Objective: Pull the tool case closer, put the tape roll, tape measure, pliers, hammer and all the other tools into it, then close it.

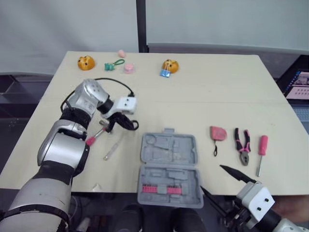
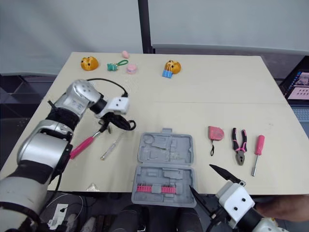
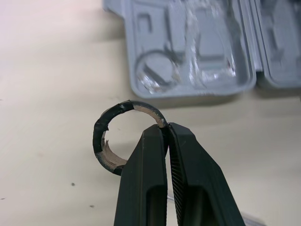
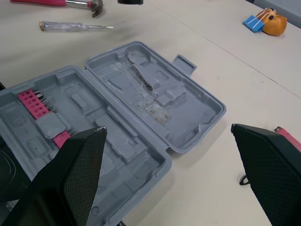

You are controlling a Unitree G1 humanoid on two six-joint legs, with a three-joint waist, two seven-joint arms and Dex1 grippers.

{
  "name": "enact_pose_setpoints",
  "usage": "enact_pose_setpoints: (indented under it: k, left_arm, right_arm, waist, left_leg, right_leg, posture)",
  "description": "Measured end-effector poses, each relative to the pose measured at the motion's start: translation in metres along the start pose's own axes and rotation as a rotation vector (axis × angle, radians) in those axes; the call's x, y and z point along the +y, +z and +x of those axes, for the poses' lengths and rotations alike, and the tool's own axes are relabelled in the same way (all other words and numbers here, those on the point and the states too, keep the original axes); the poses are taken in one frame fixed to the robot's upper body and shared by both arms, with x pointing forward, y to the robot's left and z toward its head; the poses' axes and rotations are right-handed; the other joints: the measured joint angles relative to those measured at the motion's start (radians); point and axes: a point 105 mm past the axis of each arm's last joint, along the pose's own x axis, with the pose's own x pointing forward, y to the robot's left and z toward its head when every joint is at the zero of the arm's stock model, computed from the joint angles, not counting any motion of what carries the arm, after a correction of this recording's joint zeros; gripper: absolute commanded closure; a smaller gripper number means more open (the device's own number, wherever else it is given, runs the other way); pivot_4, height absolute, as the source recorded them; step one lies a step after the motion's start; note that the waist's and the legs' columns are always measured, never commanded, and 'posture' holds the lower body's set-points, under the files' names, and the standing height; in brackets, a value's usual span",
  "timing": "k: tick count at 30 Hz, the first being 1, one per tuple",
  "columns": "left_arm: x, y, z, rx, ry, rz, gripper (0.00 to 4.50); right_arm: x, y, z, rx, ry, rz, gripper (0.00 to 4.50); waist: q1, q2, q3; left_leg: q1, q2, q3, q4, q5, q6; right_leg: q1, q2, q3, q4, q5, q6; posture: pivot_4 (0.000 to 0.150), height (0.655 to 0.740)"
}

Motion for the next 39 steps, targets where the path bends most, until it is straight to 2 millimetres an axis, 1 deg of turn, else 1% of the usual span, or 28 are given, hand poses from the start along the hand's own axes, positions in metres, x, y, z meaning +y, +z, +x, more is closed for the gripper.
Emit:
enact_pose_setpoints:
  k: [2,4,7,11,15,23,29,32,39]
  left_arm:
    - [0.001,0.008,-0.001,-0.028,0.004,-0.026,4.44]
    - [-0.002,0.015,0.002,-0.062,-0.011,-0.063,4.44]
    - [-0.009,0.019,0.012,-0.079,-0.054,-0.099,4.44]
    - [-0.02,0.022,0.027,-0.089,-0.117,-0.149,4.44]
    - [-0.03,0.024,0.041,-0.081,-0.165,-0.143,4.44]
    - [-0.033,0.031,0.059,-0.059,-0.205,-0.086,4.44]
    - [-0.032,0.021,0.071,-0.014,-0.222,-0.095,4.44]
    - [-0.029,0.016,0.073,0.009,-0.212,-0.103,4.44]
    - [-0.021,0.013,0.076,0.024,-0.179,-0.11,4.44]
  right_arm:
    - [0.0,0.0,0.0,-0.004,-0.001,-0.005,0.0]
    - [-0.001,0.002,0.0,-0.01,-0.004,-0.015,0.0]
    - [-0.004,0.001,-0.002,-0.005,-0.011,-0.025,0.0]
    - [-0.006,-0.007,-0.007,0.027,-0.014,-0.022,0.0]
    - [-0.007,-0.007,-0.008,0.032,-0.02,-0.021,0.0]
    - [-0.005,-0.008,-0.012,0.048,-0.021,-0.011,0.0]
    - [-0.004,-0.006,-0.013,0.043,-0.027,-0.008,0.0]
    - [-0.003,-0.004,-0.013,0.036,-0.028,-0.01,0.0]
    - [-0.001,-0.006,-0.015,0.053,-0.028,0.003,0.0]
  waist:
    - [0.0,0.0,0.0]
    - [-0.001,0.0,0.0]
    - [-0.001,0.0,0.0]
    - [0.0,0.0,0.0]
    - [0.001,0.0,0.0]
    - [0.002,0.0,0.0]
    - [0.002,0.0,0.0]
    - [0.002,0.0,0.0]
    - [0.002,0.0,0.0]
  left_leg:
    - [0.0,0.0,0.0,0.0,0.0,0.0]
    - [0.0,0.0,0.0,0.0,0.0,0.0]
    - [0.0,0.0,0.0,0.0,0.0,0.0]
    - [0.0,0.0,0.0,0.001,0.0,0.0]
    - [0.0,0.0,0.0,0.001,0.0,0.0]
    - [0.0,0.0,0.001,0.001,0.0,0.0]
    - [0.0,0.0,0.001,0.001,0.0,0.0]
    - [0.0,0.0,0.001,0.002,0.0,0.0]
    - [0.0,0.0,0.001,0.002,0.0,0.0]
  right_leg:
    - [0.0,0.0,0.001,0.0,0.0,0.0]
    - [0.0,0.0,0.002,0.0,0.0,0.0]
    - [0.0,0.0,0.006,0.0,0.0,0.0]
    - [0.0,0.0,0.01,0.0,0.0,0.0]
    - [0.0,0.0,0.011,0.0,0.0,0.0]
    - [0.0,0.0,0.012,0.0,-0.001,0.0]
    - [0.0,0.0,0.012,0.0,-0.001,0.0]
    - [0.0,0.0,0.012,0.0,-0.001,0.001]
    - [0.0,0.0,0.012,0.0,-0.001,0.001]
  posture:
    - [0.15,0.6677]
    - [0.15,0.6677]
    - [0.15,0.6677]
    - [0.15,0.6677]
    - [0.15,0.6677]
    - [0.15,0.6677]
    - [0.15,0.6677]
    - [0.15,0.6677]
    - [0.15,0.6677]
